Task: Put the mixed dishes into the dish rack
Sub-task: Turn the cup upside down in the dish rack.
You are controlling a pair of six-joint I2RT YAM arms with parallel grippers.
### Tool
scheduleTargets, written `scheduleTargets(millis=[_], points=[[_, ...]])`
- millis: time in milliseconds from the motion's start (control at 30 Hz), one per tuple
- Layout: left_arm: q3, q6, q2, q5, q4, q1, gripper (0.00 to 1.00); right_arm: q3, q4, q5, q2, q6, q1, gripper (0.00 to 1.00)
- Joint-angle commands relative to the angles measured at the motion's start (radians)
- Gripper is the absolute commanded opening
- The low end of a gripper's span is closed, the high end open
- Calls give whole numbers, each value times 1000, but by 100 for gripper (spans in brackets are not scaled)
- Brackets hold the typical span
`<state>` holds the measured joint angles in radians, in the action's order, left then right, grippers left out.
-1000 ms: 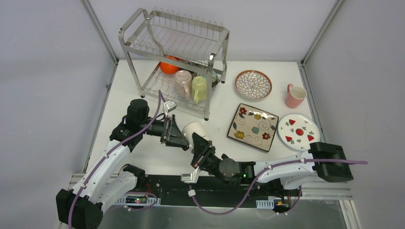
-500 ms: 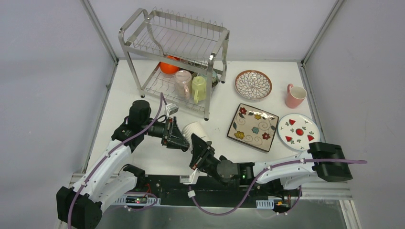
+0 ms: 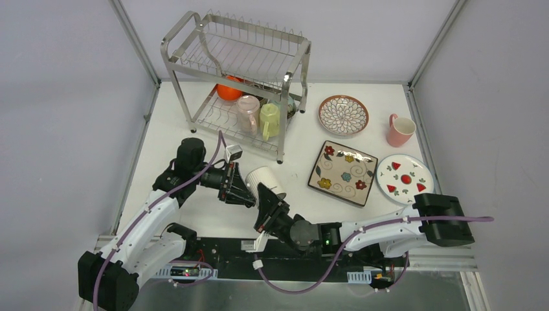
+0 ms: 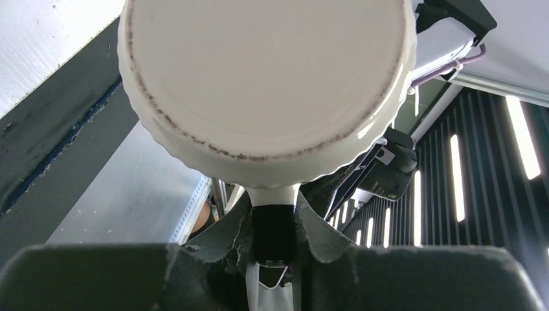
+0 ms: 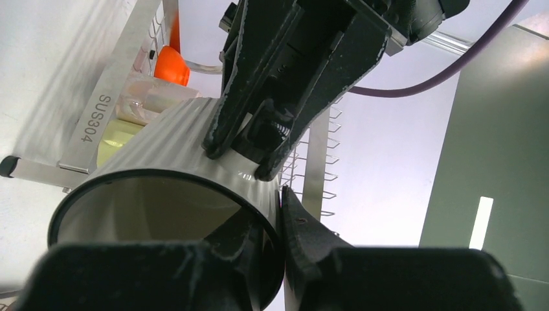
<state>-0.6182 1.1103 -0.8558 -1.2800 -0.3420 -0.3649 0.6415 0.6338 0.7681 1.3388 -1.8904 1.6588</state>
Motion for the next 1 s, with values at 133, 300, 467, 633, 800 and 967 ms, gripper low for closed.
scheduleTargets(millis=[133, 300, 467, 633, 800, 967], points=[[-20, -25, 4, -16, 44, -17, 0, 90, 66, -41, 21, 33, 13, 13], [-40, -28, 14, 16, 45, -17, 0, 71, 85, -18, 35, 71, 14, 33], [-81, -37, 21, 24, 45, -17, 0, 30, 105, 1, 17, 123, 14, 46], [-92, -44, 32, 71, 46, -16, 0, -15, 113, 17, -17, 179, 15, 58], [-117, -59, 36, 134, 47, -16, 0, -64, 99, 13, -51, 255, 16, 67], [-141, -50, 68, 229, 50, -16, 0, -98, 89, 31, -87, 310, 17, 74]])
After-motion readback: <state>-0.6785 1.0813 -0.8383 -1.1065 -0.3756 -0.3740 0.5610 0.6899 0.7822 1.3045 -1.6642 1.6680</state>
